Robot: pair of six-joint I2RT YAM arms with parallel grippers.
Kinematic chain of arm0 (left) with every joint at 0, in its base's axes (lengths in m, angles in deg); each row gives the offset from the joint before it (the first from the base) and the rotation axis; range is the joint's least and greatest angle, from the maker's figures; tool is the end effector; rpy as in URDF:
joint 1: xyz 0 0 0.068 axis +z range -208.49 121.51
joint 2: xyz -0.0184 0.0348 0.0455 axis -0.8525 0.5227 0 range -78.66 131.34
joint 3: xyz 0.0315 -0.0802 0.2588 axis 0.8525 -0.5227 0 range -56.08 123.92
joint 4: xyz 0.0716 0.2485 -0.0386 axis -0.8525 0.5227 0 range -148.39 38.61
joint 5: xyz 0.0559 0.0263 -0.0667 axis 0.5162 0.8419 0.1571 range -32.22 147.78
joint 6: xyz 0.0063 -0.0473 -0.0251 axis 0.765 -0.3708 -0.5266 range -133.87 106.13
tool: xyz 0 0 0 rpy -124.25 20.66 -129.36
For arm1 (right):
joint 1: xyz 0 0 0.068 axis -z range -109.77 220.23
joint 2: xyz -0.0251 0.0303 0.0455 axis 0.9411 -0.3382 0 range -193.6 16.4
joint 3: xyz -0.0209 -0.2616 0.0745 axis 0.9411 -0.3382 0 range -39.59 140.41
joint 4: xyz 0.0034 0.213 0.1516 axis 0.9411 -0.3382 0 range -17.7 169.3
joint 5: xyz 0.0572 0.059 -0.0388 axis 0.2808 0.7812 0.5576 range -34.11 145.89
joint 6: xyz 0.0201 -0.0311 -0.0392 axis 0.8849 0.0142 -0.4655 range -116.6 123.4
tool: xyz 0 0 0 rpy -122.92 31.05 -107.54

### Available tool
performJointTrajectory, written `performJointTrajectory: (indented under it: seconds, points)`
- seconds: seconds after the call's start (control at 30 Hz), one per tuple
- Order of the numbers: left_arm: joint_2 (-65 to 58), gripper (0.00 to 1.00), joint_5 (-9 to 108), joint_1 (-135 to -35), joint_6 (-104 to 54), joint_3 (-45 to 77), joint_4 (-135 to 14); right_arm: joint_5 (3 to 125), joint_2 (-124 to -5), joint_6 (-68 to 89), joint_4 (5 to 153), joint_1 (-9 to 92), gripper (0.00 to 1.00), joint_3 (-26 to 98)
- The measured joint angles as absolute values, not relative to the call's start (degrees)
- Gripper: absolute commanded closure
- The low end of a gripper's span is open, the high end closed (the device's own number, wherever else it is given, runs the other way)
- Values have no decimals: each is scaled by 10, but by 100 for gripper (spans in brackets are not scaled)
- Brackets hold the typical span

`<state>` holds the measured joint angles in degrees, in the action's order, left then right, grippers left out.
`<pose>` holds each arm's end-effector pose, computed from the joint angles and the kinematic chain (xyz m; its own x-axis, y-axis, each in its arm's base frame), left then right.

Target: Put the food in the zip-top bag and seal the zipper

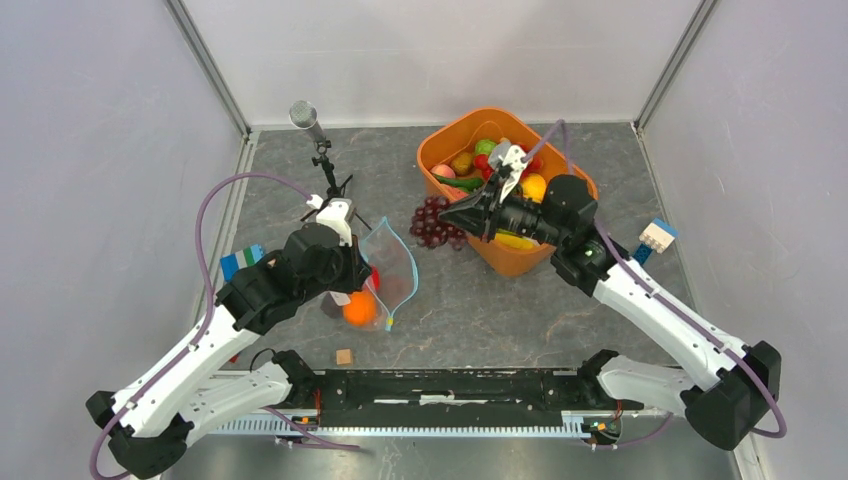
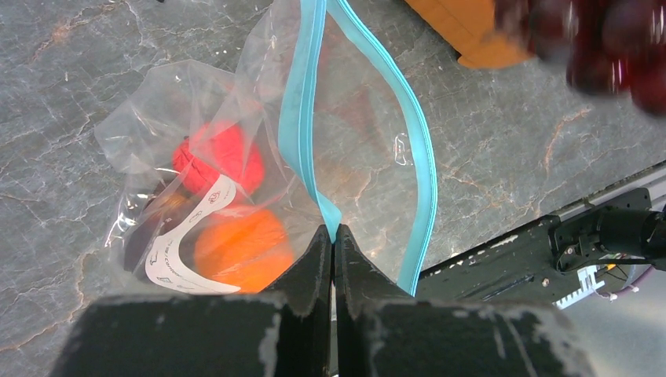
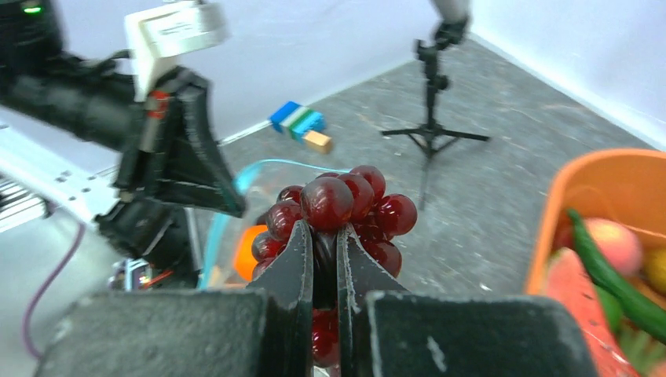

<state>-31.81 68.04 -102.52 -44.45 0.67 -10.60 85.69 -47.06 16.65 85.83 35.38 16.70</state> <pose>0.1170 -0.1042 0.3405 -0.6765 -0.0422 -0.7352 0.2772 0.9103 -0.3073 0.2011 0.1617 0.3774 -0.2160 0.0919 -0.9721 -0.8776 0.4181 0.2345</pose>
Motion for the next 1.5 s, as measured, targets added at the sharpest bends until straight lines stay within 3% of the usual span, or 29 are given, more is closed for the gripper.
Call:
performJointTrajectory:
  seconds: [0.53, 0.97, 1.1, 1.17, 1.37, 1.5]
  points:
    - [-317, 98, 668, -1025, -445, 6, -110, 861, -545, 249, 976, 224, 100, 112]
    - [-316, 98, 590, -1025, -445, 6, -147, 719, -611, 296, 989, 194, 94, 103]
    - [-316, 98, 571, -1025, -446, 6, -158, 670, -621, 280, 961, 164, 82, 113]
    - [-316, 98, 570, -1025, -451, 6, -159, 646, -631, 258, 938, 147, 64, 134]
    - [-324, 98, 574, -1025, -467, 6, -161, 653, -633, 217, 923, 136, 31, 155]
    - [-342, 98, 593, -1025, -480, 6, -160, 677, -620, 193, 916, 138, 26, 155]
